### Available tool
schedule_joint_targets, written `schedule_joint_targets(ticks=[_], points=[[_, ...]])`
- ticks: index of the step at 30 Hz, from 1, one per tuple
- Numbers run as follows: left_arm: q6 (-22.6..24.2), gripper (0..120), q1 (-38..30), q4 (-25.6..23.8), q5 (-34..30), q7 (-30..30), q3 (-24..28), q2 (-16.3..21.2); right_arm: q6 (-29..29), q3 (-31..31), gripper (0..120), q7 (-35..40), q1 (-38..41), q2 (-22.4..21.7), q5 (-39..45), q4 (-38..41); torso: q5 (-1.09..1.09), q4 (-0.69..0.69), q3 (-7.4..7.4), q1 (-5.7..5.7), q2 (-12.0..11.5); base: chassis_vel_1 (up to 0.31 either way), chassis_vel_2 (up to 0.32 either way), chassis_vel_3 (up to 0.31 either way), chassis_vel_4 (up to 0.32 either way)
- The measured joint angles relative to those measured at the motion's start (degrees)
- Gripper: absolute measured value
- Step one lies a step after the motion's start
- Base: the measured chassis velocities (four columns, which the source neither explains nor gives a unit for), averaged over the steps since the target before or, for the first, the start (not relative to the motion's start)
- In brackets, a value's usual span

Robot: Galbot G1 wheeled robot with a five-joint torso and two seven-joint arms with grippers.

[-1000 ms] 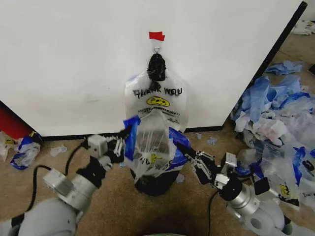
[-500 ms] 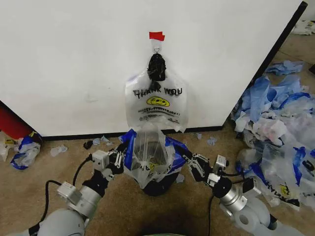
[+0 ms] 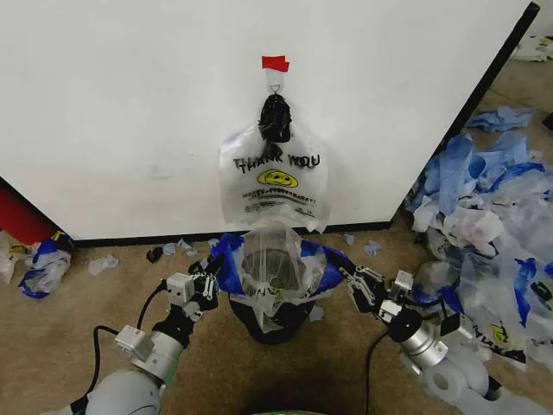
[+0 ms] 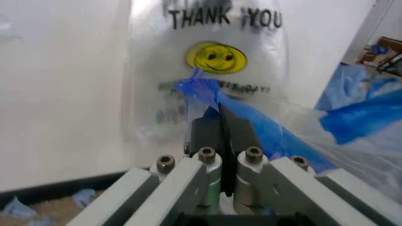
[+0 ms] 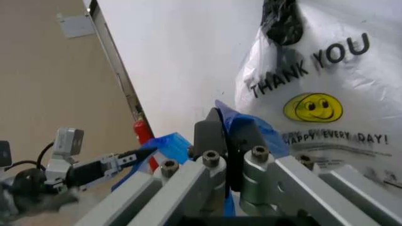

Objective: Pick up the garbage bag from the wall and place it over the trash bin.

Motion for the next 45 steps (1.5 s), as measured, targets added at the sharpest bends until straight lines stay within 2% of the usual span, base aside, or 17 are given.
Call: schedule_joint_targets(ticks=[5,9,13,19,28,31,33,36,45], points=[[-0.1,0,-4.8,3.7,-0.1,0.0,1.8,-1.9,0.0,-0.5,0,0.7,1.6,0.5,-0.1,-0.4,-0.01,0.02,0.00,0.00,0.0,0.000,0.000,0.000,0.000],[-0.5,0,-6.0,5.4,0.7,0.1,3.1,-3.2,0.0,-0.5,0,0.8,1.5,0.4,-0.1,-0.4,-0.01,-0.01,0.01,0.00,0.0,0.000,0.000,0.000,0.000],[-1.9,0,-1.6,6.9,3.8,1.0,2.4,-4.8,0.4,-0.3,0,-0.1,0.0,0.8,-0.8,-0.5,-0.03,0.04,0.00,0.00,0.0,0.000,0.000,0.000,0.000],[-3.2,0,4.4,7.3,7.1,1.4,0.5,-5.8,1.5,-0.2,0,-1.4,-3.2,1.5,-2.6,-0.8,-0.01,0.01,0.00,0.00,0.0,0.000,0.000,0.000,0.000],[-4.3,0,9.3,6.7,9.6,0.9,-2.7,-6.3,4.8,1.2,0,2.0,-9.2,-0.6,-5.5,0.0,-0.01,0.00,0.00,0.00,0.0,0.000,0.000,0.000,0.000],[-4.9,0,13.4,6.7,11.8,0.8,-4.3,-8.0,6.4,2.0,0,3.9,-11.8,-0.8,-6.8,-0.1,-0.01,-0.01,0.00,0.00,0.0,0.000,0.000,0.000,0.000],[-5.5,0,16.1,6.9,13.7,0.7,-5.0,-9.6,7.1,2.1,0,4.7,-13.0,-0.7,-7.6,-0.1,-0.01,0.05,-0.01,0.00,0.0,0.000,0.000,0.000,0.000],[-6.0,0,18.4,7.8,16.0,0.6,-5.2,-11.9,8.0,2.1,0,5.3,-14.7,0.0,-8.8,-0.3,-0.01,0.01,-0.01,0.00,0.0,0.000,0.000,0.000,0.000],[-6.3,0,20.4,8.9,18.7,0.6,-4.8,-14.6,9.3,2.3,0,6.8,-16.7,1.5,-10.2,-1.2,-0.02,0.01,-0.01,0.00,0.0,0.000,0.000,0.000,0.000]])
